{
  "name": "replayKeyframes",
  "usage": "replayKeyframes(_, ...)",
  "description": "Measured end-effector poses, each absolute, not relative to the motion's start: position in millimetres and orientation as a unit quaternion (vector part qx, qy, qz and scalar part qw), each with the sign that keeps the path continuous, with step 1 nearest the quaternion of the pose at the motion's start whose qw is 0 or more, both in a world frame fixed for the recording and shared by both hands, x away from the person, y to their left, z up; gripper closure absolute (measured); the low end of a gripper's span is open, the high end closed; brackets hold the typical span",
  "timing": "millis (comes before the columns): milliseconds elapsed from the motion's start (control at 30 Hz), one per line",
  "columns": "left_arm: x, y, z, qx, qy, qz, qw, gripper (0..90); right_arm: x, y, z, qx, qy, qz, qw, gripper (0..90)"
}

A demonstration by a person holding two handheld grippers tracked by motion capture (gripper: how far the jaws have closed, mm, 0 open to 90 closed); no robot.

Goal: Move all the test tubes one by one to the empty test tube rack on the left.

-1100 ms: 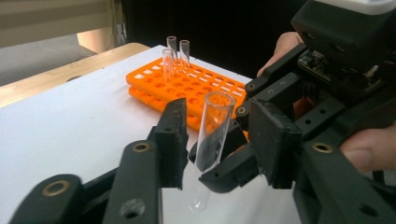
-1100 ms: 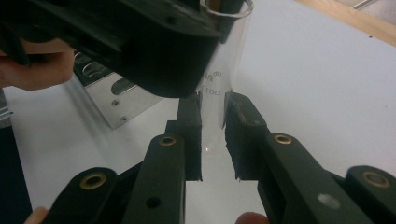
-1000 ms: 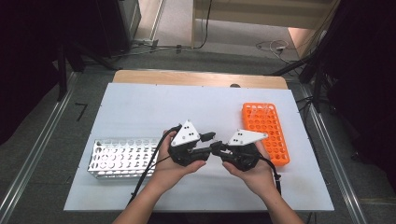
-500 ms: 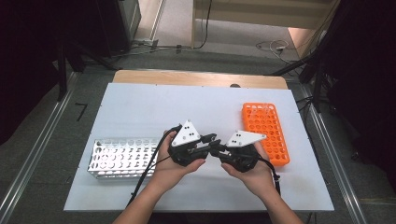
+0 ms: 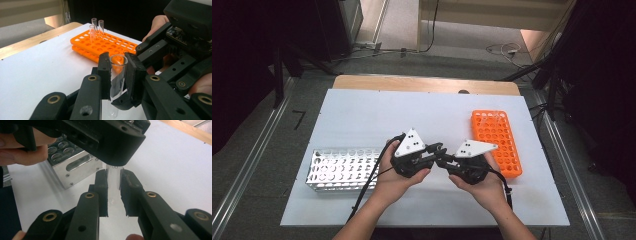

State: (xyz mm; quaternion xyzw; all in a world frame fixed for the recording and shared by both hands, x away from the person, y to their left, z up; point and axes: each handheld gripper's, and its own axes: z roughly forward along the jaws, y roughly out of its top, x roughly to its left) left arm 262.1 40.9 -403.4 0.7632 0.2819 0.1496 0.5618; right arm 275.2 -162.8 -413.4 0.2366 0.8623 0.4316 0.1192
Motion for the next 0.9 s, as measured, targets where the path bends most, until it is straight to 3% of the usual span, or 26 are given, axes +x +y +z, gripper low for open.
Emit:
replayKeyframes(167,261.7,42.5,-401.6,0.761,0.281,0.151,0.564,76.2,275.3,-163.4,-413.2,0.232,0.860,0.441,0.111,70.3)
replayKeyframes(533,262.3,51.8,-397.8,0.755,0.288,0.158,0.567,76.1,274.9,-165.6,-411.0,0.227,0.844,0.471,0.115,31.0)
replayKeyframes(633,262.1,55.5,-396.4,0.752,0.290,0.159,0.570,76.1,274.9,-168.5,-410.7,0.231,0.840,0.472,0.131,15.2)
replayKeyframes(800,261.1,63.4,-393.3,0.750,0.293,0.165,0.569,76.1,276.6,-176.7,-410.4,0.237,0.830,0.488,0.131,0.7)
replayKeyframes(900,260.0,70.2,-391.4,0.748,0.297,0.168,0.569,76.2,278.7,-184.3,-411.1,0.236,0.825,0.499,0.120,0.0)
